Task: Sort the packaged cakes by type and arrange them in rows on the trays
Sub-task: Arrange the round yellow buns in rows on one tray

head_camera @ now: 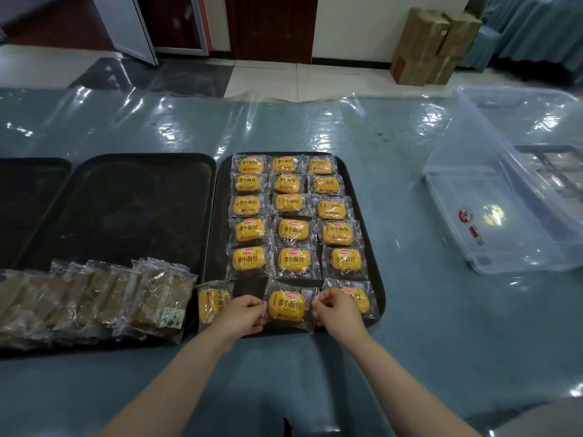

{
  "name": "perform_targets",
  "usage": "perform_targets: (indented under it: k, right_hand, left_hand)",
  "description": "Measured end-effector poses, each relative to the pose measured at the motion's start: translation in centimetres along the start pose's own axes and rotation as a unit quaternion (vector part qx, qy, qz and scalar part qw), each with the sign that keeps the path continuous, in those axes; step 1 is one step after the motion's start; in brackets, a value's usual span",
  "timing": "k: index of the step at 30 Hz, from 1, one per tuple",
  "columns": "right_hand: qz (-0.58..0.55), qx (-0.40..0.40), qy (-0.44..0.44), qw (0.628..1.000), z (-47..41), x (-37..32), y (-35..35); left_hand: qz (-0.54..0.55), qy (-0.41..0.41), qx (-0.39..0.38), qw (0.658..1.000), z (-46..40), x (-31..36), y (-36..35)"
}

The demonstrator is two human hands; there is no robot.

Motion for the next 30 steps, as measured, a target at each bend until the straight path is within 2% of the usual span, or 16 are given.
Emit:
perform_targets:
  k: [4, 11, 25, 30]
  right_hand:
    - [0.045, 0.015, 0.006, 0.999, -0.7, -0.5, 0.6]
    - [0.182, 0.042, 0.052, 0.981, -1.9, -1.6, 0.9]
    - [0.296, 0.060, 0.069, 0.951, -3.5, -2.0, 0.4]
    - [0.355, 0.087, 0.086, 0.927, -3.2, -2.3, 0.3]
  left_hand:
    - [-0.112, -0.047, 0.001, 0.993, -0.6, 0.4, -0.4]
    - [-0.235, -0.059, -0.014, 0.970, -1.2, 1.2, -1.3]
    - [-0.299, -0.060, -0.012, 0.952, -2.0, 1.4, -1.6]
    - [-0.322, -0.073, -0.015, 0.944, -2.1, 1.4, -1.6]
Point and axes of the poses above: each hand's wrist, its own z-axis away from the middle knuckle, its own y-axis out of the back of the hand, x = y × z, the point moved 5 cm from there along -z, towards the middle knuckle, and after that the axes turned 11 degrees about -y, right-handed, at the moved point
